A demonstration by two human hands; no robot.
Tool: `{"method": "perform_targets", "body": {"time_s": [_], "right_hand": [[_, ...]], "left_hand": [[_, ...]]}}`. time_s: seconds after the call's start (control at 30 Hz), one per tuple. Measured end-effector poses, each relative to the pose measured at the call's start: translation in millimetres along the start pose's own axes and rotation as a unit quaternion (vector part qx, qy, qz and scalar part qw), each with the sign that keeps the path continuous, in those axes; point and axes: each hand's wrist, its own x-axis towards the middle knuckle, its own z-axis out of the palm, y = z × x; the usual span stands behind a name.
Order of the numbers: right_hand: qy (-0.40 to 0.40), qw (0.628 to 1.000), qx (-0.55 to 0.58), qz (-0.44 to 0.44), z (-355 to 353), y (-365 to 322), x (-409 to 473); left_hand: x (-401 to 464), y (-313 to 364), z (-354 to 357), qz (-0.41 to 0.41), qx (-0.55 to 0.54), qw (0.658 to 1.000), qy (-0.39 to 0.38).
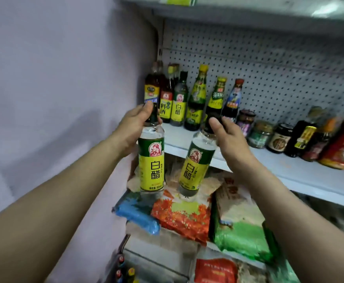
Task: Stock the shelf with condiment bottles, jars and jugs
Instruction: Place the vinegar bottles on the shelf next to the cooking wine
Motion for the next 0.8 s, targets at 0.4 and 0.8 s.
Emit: {"method": "perform_targets", "body": {"time_s": [0.4, 0.8], "right_hand": [[0.105, 0.994, -0.012, -0.008, -23, -29, 120], [0.155, 0.986, -0.026, 0.047, -23, 16, 155]], "left_hand": [[135, 31, 6, 0.029, -0.023, 0.996, -0.083], [242, -24, 31, 0.034, 0.018, 0.981, -0.188]]}}
